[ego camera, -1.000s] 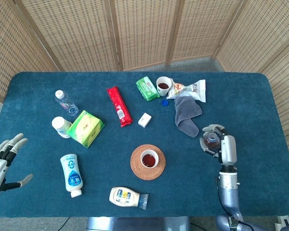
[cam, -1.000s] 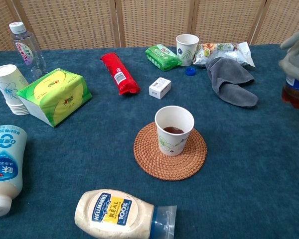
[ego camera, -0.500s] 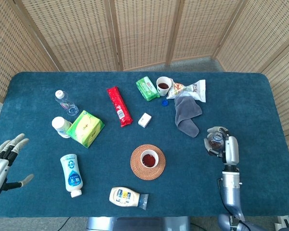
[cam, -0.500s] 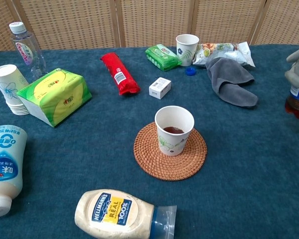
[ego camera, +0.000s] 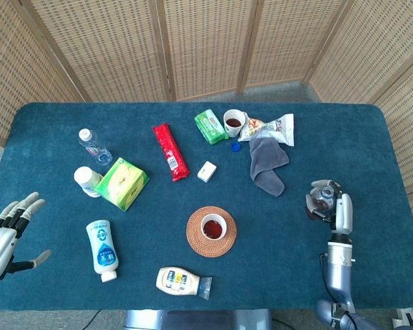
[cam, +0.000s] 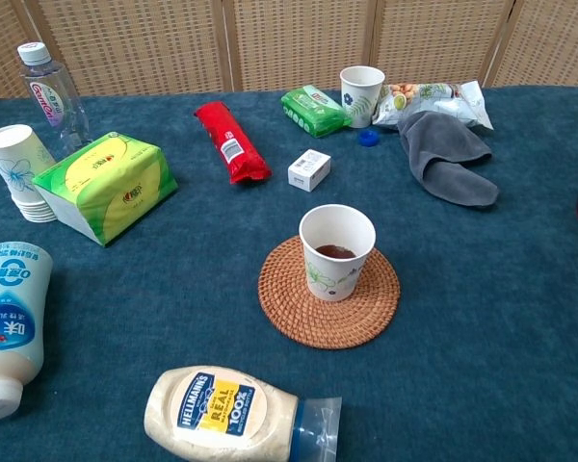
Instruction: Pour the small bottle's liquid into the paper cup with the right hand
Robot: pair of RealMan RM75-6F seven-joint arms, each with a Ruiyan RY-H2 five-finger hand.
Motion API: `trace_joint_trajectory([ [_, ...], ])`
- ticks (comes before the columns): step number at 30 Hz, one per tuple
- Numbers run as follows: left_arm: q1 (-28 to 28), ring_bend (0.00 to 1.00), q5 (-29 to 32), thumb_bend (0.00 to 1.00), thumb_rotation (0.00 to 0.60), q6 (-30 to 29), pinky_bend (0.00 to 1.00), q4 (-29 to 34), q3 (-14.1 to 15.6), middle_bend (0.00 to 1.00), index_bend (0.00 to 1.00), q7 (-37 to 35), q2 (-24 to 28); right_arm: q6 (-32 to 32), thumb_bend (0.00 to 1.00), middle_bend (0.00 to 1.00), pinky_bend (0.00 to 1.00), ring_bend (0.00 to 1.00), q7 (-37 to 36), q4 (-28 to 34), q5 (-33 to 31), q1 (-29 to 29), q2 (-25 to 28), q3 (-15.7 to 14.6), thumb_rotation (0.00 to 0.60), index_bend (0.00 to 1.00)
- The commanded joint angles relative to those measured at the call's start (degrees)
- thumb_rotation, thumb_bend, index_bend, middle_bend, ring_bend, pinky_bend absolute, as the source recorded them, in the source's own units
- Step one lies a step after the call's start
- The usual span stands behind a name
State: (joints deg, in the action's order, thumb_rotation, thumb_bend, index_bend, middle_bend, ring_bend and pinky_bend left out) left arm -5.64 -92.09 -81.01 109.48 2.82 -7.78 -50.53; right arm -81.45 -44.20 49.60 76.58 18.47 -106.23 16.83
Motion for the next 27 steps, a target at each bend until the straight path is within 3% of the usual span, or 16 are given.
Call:
trace_joint_trajectory([
  [1,-0.12,0.00,0.15,0.27,0.600,0.22,0.00,0.08,-0.01,0.00,0.00,0.15,-0.05,1.23,0.89,0.63,0.51,0.31,-1.30,-2.44,-0.45,0.16,-1.28,0.00,0.600,0.46],
  [8,-0.46,0.00,0.67,0.27,0.600,0.94,0.00,0.17,-0.07,0.00,0.00,0.61,-0.22,2.66,0.89,0.63,0.33,0.28,-3.38,-5.98,-1.27,0.64,-3.03,0.69,0.600,0.47],
  [27,-0.72,0.00,0.73,0.27,0.600,1.39,0.00,0.30,0.09,0.00,0.00,0.79,-0.24,4.90,0.84,0.60,0.33,0.22,-6.81,-8.42,-2.22,0.67,-3.52,1.54,0.600,0.48],
])
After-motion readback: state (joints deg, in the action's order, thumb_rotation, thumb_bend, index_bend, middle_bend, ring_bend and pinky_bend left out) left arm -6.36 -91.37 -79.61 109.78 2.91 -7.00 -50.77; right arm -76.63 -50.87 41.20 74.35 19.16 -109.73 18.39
